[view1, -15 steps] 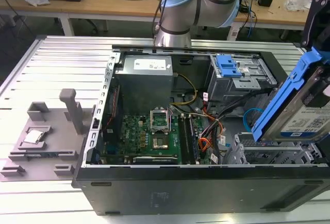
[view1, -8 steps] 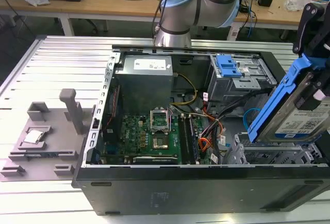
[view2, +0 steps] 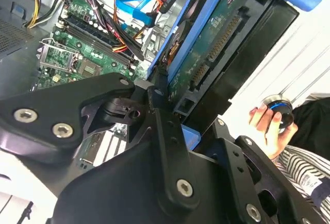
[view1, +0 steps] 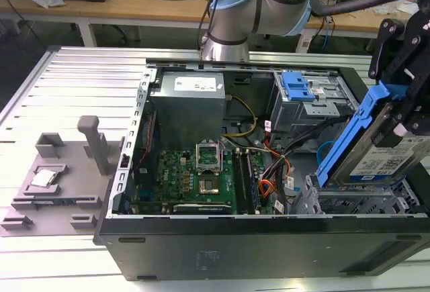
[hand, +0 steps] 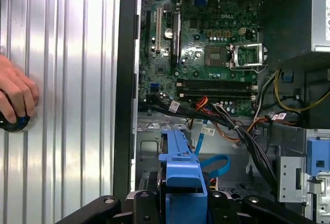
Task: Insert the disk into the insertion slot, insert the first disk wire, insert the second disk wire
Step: 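Insert the disk into the insertion slot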
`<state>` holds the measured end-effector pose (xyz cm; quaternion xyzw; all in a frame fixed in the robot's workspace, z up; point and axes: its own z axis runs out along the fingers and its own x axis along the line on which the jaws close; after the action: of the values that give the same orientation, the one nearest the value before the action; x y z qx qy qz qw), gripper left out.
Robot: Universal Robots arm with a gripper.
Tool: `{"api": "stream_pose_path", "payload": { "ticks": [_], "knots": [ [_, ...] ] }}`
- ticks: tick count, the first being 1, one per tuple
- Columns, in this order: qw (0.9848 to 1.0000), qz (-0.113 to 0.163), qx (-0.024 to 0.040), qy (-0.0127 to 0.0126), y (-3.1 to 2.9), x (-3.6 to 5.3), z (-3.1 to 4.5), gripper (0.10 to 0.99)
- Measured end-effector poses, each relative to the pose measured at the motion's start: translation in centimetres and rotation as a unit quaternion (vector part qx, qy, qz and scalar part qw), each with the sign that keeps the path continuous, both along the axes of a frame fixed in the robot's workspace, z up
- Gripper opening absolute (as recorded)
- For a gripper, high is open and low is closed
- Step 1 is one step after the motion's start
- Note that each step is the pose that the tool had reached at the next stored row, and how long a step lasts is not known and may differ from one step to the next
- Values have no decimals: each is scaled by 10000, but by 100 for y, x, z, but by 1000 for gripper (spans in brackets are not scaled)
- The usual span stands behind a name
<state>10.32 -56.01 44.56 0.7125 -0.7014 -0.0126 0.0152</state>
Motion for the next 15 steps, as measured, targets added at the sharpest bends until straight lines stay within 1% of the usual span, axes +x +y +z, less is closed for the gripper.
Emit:
{"api": "stream_pose_path", "payload": {
  "ticks": [2,4,10,13,15],
  "knots": [
    [10000,0,0,1,2,2,-48,365],
    [10000,1,1,2,7,8,-78,365],
    [10000,-2,0,3,20,29,-139,365],
    [10000,-47,0,3,62,36,-180,365],
    [10000,-62,2,3,76,38,-185,365]
  ]
}}
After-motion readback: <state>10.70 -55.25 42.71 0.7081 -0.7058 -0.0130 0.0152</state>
